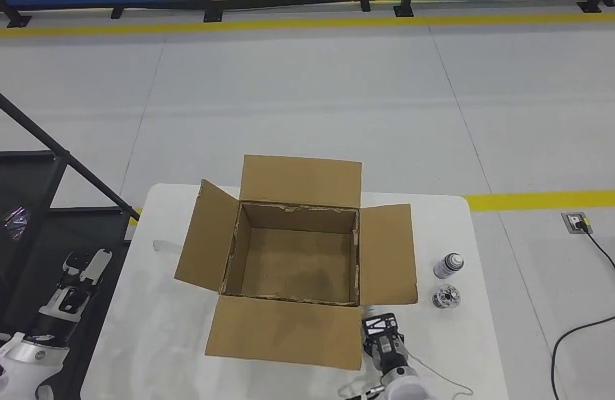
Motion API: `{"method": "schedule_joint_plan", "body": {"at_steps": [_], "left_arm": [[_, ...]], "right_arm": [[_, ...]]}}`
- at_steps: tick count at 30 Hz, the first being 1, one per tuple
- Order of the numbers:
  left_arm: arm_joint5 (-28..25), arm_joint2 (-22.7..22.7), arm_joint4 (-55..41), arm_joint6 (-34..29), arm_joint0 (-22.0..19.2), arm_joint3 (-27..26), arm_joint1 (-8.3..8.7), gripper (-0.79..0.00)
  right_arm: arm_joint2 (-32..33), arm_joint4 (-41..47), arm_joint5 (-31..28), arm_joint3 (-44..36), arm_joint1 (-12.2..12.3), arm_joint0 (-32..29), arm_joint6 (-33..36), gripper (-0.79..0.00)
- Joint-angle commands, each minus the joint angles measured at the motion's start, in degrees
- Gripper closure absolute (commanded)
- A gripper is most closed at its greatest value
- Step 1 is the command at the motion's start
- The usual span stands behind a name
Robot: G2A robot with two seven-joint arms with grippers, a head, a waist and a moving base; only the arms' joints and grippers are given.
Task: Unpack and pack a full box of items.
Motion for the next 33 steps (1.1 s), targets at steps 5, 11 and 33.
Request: {"method": "schedule_joint_plan", "body": {"at_steps": [5,11,33], "left_arm": [[0.0,0.0,0.0,0.0,0.0,0.0,0.00,-0.785],[0.0,0.0,0.0,0.0,0.0,0.0,0.00,-0.785],[0.0,0.0,0.0,0.0,0.0,0.0,0.00,-0.785]], "right_arm": [[3.4,0.4,0.6,-1.9,0.3,-2.2,-0.8,0.000],[8.9,1.6,-0.8,-5.5,1.0,-6.3,-2.1,0.000],[31.4,22.9,-15.7,-25.4,2.6,-21.6,-11.5,0.000]]}}
